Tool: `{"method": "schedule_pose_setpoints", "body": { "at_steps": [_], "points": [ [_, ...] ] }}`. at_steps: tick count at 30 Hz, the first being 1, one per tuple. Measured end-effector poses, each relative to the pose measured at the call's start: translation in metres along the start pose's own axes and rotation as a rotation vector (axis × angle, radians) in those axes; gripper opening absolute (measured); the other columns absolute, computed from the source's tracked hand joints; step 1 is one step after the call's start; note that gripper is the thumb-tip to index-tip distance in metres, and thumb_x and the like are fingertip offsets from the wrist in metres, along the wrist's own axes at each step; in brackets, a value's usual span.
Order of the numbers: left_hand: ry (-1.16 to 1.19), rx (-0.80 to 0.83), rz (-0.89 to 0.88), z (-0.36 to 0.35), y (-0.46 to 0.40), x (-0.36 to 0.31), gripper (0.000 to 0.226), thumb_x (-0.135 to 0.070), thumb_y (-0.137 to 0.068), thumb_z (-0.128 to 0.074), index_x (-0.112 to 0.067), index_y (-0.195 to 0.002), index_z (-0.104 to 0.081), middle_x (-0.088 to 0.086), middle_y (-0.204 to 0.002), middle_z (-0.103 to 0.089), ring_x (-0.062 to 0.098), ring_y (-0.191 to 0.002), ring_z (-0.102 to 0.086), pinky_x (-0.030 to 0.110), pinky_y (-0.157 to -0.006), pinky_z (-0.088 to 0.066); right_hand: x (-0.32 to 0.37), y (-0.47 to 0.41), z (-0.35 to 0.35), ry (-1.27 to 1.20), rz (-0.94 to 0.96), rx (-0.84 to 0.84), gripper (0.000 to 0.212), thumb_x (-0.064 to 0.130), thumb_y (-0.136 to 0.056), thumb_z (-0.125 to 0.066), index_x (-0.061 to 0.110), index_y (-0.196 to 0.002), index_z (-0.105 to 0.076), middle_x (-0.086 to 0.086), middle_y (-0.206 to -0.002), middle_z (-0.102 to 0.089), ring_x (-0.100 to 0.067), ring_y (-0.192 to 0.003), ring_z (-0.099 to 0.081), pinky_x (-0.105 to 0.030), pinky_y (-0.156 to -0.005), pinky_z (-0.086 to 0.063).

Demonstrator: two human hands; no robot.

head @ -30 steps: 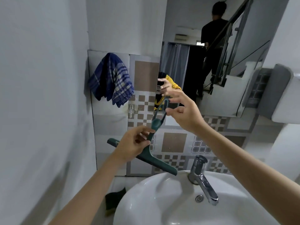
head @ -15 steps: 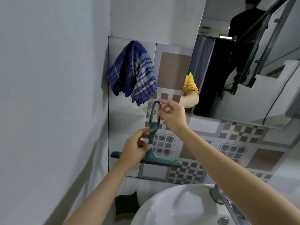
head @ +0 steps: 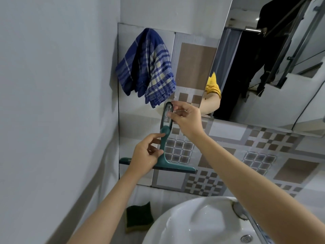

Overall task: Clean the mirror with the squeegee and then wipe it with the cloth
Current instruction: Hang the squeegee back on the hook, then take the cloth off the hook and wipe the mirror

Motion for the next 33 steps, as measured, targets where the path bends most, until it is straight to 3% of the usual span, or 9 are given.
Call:
{"method": "schedule_pose_setpoints", "body": {
  "at_steps": [5, 9, 12, 16, 19, 22, 26, 30, 33],
  "points": [
    [0.025, 0.008, 0.062, 0.0, 0.013, 0.019, 0.051, 0.005, -0.081, -0.064, -0.034, -0.111, -0.056, -0.014, -0.103, -0.062, 0.001, -0.085, -0.062, 0.013, -0.069, -0.052, -0.025, 0.017, -0.011, 0.018, -0.059, 0.033, 0.043, 0.009, -0.079, -0.076, 0.01, -0.121, -0.063, 0.003, -0.076, -0.061, -0.02, -0.072, -0.061, -0.043, -0.077, -0.059],
    [-0.047, 0.044, 0.058, -0.001, 0.009, 0.016, 0.043, -0.004, -0.083, -0.064, -0.031, -0.114, -0.055, -0.015, -0.112, -0.06, 0.002, -0.101, -0.058, 0.019, -0.087, -0.05, -0.015, 0.017, -0.007, 0.164, -0.01, 0.001, 0.034, 0.021, -0.084, -0.073, 0.013, -0.116, -0.066, 0.0, -0.088, -0.066, -0.01, -0.071, -0.058, -0.02, -0.066, -0.052],
    [-0.112, -0.047, 0.024, 0.013, 0.002, -0.004, 0.04, -0.012, -0.083, -0.065, -0.023, -0.12, -0.055, -0.011, -0.118, -0.057, 0.006, -0.108, -0.053, 0.011, -0.084, -0.042, 0.017, 0.015, 0.01, 0.204, 0.136, -0.134, 0.019, 0.021, -0.087, -0.069, 0.012, -0.103, -0.068, -0.006, -0.096, -0.066, -0.002, -0.074, -0.057, -0.007, -0.063, -0.046],
    [-0.147, -0.364, -0.195, 0.051, -0.014, -0.072, 0.028, -0.008, -0.084, -0.064, -0.018, -0.109, -0.059, -0.005, -0.107, -0.062, 0.006, -0.097, -0.058, 0.012, -0.081, -0.048, 0.08, 0.003, 0.025, 0.153, 0.356, -0.254, 0.01, 0.018, -0.088, -0.068, 0.012, -0.096, -0.068, -0.006, -0.089, -0.066, -0.01, -0.073, -0.06, -0.015, -0.063, -0.05],
    [0.066, -0.513, -0.094, 0.079, -0.031, -0.1, 0.023, -0.013, -0.086, -0.062, -0.023, -0.107, -0.059, -0.004, -0.111, -0.062, 0.005, -0.097, -0.059, 0.013, -0.073, -0.049, 0.125, -0.018, 0.026, 0.117, 0.443, -0.261, 0.011, 0.019, -0.087, -0.067, 0.012, -0.096, -0.068, -0.005, -0.087, -0.067, -0.012, -0.075, -0.062, -0.026, -0.069, -0.055],
    [0.391, -0.423, 0.155, 0.078, -0.053, -0.102, 0.031, -0.016, -0.087, -0.061, -0.028, -0.116, -0.056, -0.001, -0.116, -0.058, 0.005, -0.097, -0.059, 0.014, -0.063, -0.044, 0.16, -0.046, 0.019, 0.168, 0.469, -0.2, 0.02, 0.024, -0.089, -0.064, 0.014, -0.106, -0.065, -0.003, -0.093, -0.067, -0.014, -0.084, -0.062, -0.025, -0.075, -0.054],
    [0.575, -0.217, 0.293, 0.062, -0.075, -0.107, 0.048, -0.02, -0.089, -0.058, -0.036, -0.131, -0.043, -0.004, -0.129, -0.053, 0.01, -0.098, -0.057, 0.032, -0.074, -0.039, 0.175, -0.081, -0.003, 0.308, 0.368, -0.019, 0.031, 0.029, -0.093, -0.059, 0.021, -0.123, -0.056, -0.002, -0.107, -0.062, -0.014, -0.093, -0.058, -0.019, -0.075, -0.047],
    [0.674, -0.125, 0.341, 0.057, -0.083, -0.114, 0.052, -0.021, -0.091, -0.055, -0.028, -0.139, -0.036, 0.001, -0.124, -0.055, 0.025, -0.109, -0.053, 0.042, -0.082, -0.043, 0.175, -0.093, -0.02, 0.319, 0.296, 0.111, 0.029, 0.031, -0.093, -0.059, 0.026, -0.122, -0.055, 0.006, -0.083, -0.062, -0.009, -0.071, -0.059, -0.016, -0.056, -0.044],
    [0.873, -0.146, 0.359, 0.057, -0.081, -0.114, 0.044, -0.02, -0.091, -0.054, -0.026, -0.134, -0.045, 0.004, -0.114, -0.061, 0.027, -0.106, -0.058, 0.044, -0.083, -0.051, 0.179, -0.097, -0.027, 0.313, 0.312, 0.156, 0.028, 0.031, -0.089, -0.064, 0.028, -0.117, -0.058, 0.002, -0.079, -0.064, -0.017, -0.072, -0.062, -0.023, -0.061, -0.049]
  ]
}}
Point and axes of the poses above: each hand's wrist, its own y-axis away from the middle knuckle, its own z-axis out of the back of the hand, x = y × z, the point moved 8 cm from there along -y, towards the middle knuckle
